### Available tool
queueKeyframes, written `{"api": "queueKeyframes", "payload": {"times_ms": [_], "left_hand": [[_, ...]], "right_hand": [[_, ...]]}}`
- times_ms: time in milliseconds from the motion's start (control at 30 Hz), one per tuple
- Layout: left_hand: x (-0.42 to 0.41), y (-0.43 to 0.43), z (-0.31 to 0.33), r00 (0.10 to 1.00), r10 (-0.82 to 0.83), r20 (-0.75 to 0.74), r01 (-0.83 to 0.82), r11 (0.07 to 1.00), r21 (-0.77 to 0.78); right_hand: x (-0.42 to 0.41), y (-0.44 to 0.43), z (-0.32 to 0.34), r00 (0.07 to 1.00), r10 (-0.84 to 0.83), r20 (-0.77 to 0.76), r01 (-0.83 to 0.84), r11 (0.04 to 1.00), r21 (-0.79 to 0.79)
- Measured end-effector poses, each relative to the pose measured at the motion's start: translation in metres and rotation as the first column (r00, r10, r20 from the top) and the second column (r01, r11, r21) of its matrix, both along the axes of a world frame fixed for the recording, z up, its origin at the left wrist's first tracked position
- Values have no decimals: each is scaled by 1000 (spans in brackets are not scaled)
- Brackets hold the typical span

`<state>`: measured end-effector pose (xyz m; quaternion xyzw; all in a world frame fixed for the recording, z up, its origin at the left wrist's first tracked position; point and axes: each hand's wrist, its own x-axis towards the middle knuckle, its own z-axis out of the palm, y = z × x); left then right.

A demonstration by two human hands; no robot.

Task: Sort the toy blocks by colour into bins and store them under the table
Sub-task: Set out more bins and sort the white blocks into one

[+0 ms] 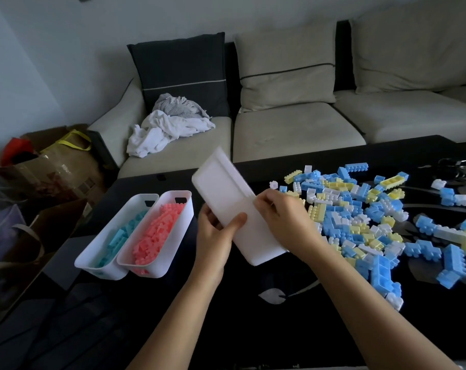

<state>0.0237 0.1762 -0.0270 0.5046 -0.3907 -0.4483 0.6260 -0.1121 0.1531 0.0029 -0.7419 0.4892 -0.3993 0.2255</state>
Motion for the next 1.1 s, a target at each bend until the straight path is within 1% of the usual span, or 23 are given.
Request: {"api": "queueKeyframes", "payload": {"times_ms": [100, 167, 233, 267, 300, 367, 400, 467, 533, 600, 667, 700, 767, 800, 833, 867, 900, 933, 967, 1000, 1033, 1067, 1100], "left_hand": [[7, -3, 6, 968, 192, 161, -184, 981, -61], [18, -4, 11, 899, 295, 322, -278, 955, -99], [30, -4, 18, 809, 335, 483, -293, 942, -163], [36, -3, 20, 788, 316, 528, -259, 949, -180], [39, -2, 23, 786, 285, 549, -224, 959, -176], [36, 0, 28, 826, 208, 524, -179, 978, -105], [35, -1, 28, 842, 190, 506, -190, 980, -51], [35, -6, 27, 860, 202, 469, -250, 967, 41], [37, -12, 23, 867, 219, 449, -283, 956, 80], [40, -17, 16, 878, 227, 421, -311, 940, 141], [45, -19, 6, 896, 222, 385, -322, 921, 218], [48, -20, 2, 894, 228, 387, -338, 909, 245], [56, -27, -7, 866, 237, 440, -383, 880, 281], [56, -27, -7, 840, 212, 500, -386, 880, 275], [52, -25, -4, 788, 171, 592, -378, 893, 245], [47, -21, 0, 716, 140, 683, -364, 911, 195], [42, -17, 5, 629, 140, 765, -346, 931, 114], [37, -11, 11, 551, 153, 820, -305, 952, 27], [30, -2, 19, 506, 142, 851, -218, 975, -33], [23, 4, 26, 473, 58, 879, -92, 996, -16], [15, 11, 30, 434, -105, 895, 43, 994, 96], [9, 18, 33, 372, -305, 876, 158, 951, 264], [4, 24, 31, 287, -485, 826, 237, 872, 429]], "right_hand": [[2, 7, -3, 992, 78, -102, -87, 993, -83], [3, 11, -4, 986, 101, -135, -115, 989, -98], [4, 15, -4, 978, 120, -171, -136, 987, -81], [4, 16, -3, 973, 127, -193, -141, 988, -58], [6, 16, -3, 968, 135, -209, -144, 989, -31], [10, 18, -2, 963, 136, -231, -140, 990, -1], [12, 19, -3, 961, 128, -246, -133, 991, -3], [17, 20, -4, 950, 111, -291, -118, 993, -7], [21, 21, -3, 949, 89, -304, -97, 995, -10], [22, 20, 5, 958, 29, -284, -42, 998, -41], [16, 15, 19, 966, -76, -247, 58, 995, -79], [10, 13, 28, 969, -128, -211, 111, 990, -91], [-8, 6, 46, 968, -195, -155, 182, 979, -95], [-17, 3, 53, 963, -211, -169, 197, 976, -98], [-27, 0, 58, 952, -220, -214, 204, 974, -97], [-35, -2, 61, 935, -228, -271, 212, 973, -86], [-41, -4, 61, 917, -228, -326, 219, 974, -67], [-47, -6, 61, 902, -223, -370, 221, 974, -47], [-51, -6, 61, 888, -213, -407, 222, 975, -26], [-53, -6, 60, 873, -201, -444, 221, 975, -5], [-54, -4, 60, 855, -186, -484, 218, 976, 9], [-53, -2, 60, 832, -174, -526, 209, 978, 9], [-51, 2, 59, 806, -170, -567, 198, 980, -13]]}}
